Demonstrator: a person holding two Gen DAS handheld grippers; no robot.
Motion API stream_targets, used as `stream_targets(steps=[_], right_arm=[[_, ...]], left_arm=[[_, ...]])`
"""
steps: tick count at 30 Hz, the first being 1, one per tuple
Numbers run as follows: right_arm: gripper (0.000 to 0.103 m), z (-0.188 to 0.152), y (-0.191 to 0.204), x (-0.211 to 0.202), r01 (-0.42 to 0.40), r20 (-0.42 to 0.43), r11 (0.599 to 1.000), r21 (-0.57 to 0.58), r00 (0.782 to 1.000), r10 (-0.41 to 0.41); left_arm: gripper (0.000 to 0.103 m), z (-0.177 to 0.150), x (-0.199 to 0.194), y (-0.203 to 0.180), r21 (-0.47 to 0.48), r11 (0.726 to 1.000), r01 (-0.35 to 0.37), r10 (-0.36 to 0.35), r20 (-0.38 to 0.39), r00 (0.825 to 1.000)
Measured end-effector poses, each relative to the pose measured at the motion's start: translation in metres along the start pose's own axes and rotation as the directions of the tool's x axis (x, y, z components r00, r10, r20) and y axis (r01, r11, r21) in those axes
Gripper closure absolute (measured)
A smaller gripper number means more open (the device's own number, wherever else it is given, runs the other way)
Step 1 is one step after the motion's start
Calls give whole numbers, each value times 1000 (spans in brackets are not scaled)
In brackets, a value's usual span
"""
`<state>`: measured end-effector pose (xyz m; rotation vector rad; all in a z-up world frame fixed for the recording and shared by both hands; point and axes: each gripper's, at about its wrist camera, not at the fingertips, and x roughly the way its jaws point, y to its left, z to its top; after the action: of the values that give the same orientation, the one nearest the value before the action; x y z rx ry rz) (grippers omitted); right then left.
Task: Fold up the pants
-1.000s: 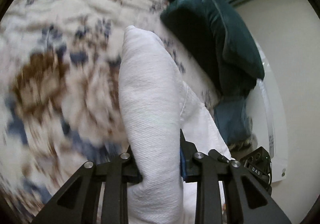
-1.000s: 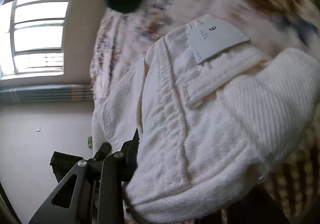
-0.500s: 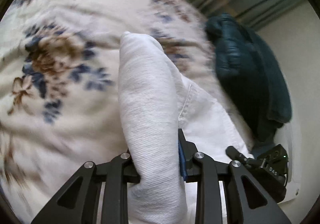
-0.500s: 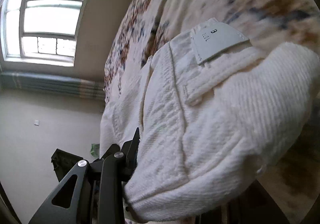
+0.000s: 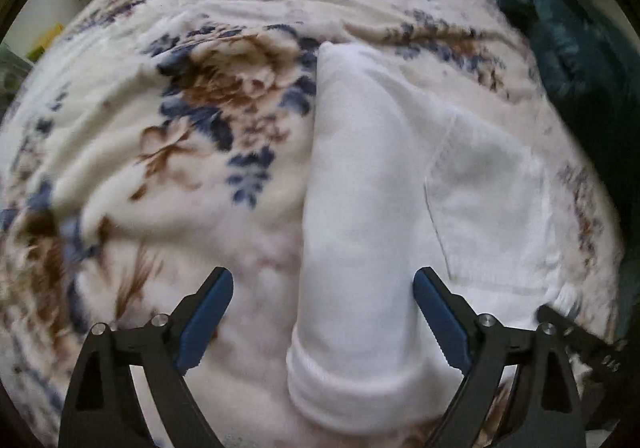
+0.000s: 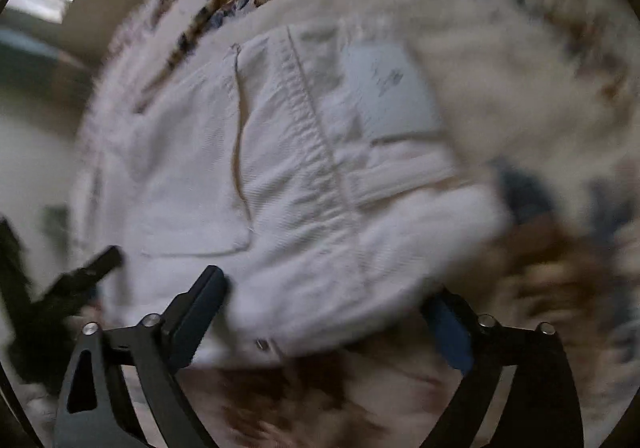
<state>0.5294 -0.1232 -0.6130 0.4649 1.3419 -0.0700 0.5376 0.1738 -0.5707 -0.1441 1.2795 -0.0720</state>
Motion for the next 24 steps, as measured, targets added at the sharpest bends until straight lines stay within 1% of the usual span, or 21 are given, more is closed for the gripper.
stream_targets(steps=[1, 2, 5, 7, 8, 10, 11, 12, 14, 16, 20, 21, 22, 24], right_arm=[[5, 1, 6, -10, 76, 17, 996, -37, 997, -76], [5, 2, 12, -22, 155, 39, 986, -68, 988, -153], [5, 6, 26, -60, 233, 106, 967, -104, 969, -222], [5, 3, 33, -89, 244, 148, 960, -138, 963, -224], [5, -6, 32, -108, 253, 161, 956, -147, 960, -229], [5, -15, 36, -145, 254, 195, 953, -164, 956, -222], [5, -30, 37, -165, 259, 206, 951, -169, 953, -223], [5, -47, 29, -186, 258, 212, 951, -171, 952, -220], [5, -62, 31, -221, 247, 222, 952, -182, 953, -205], [5, -76, 31, -251, 247, 241, 950, -191, 950, -198], [5, -105, 36, -322, 249, 280, 945, -213, 942, -185], [5, -113, 35, -345, 253, 296, 943, -218, 937, -183], [5, -118, 34, -359, 256, 307, 941, -220, 934, -182], [5, -130, 32, -393, 245, 325, 944, -222, 931, -165]], left_arm=[[11, -5, -7, 3, 0, 999, -33, 33, 0, 999], [11, -11, -18, -1, 0, 999, -55, 55, 5, 998], [11, -22, -52, -7, -8, 997, -73, 74, 18, 997], [11, -26, -74, -17, 5, 994, -111, 111, 33, 993], [11, -29, -90, -22, 10, 994, -108, 107, 46, 993], [11, -34, -114, -33, 18, 992, -122, 120, 62, 991], [11, -38, -127, -37, 24, 992, -123, 121, 72, 990], [11, -41, -140, -44, 31, 992, -126, 123, 84, 989], [11, -49, -169, -56, 46, 990, -136, 131, 109, 985], [11, -58, -200, -68, 57, 987, -149, 139, 139, 980], [11, -79, -260, -87, 69, 985, -158, 143, 187, 972], [11, -85, -274, -91, 70, 986, -154, 137, 199, 970], [11, -93, -293, -96, 72, 986, -150, 132, 214, 968], [11, -107, -322, -105, 78, 985, -155, 133, 239, 962]])
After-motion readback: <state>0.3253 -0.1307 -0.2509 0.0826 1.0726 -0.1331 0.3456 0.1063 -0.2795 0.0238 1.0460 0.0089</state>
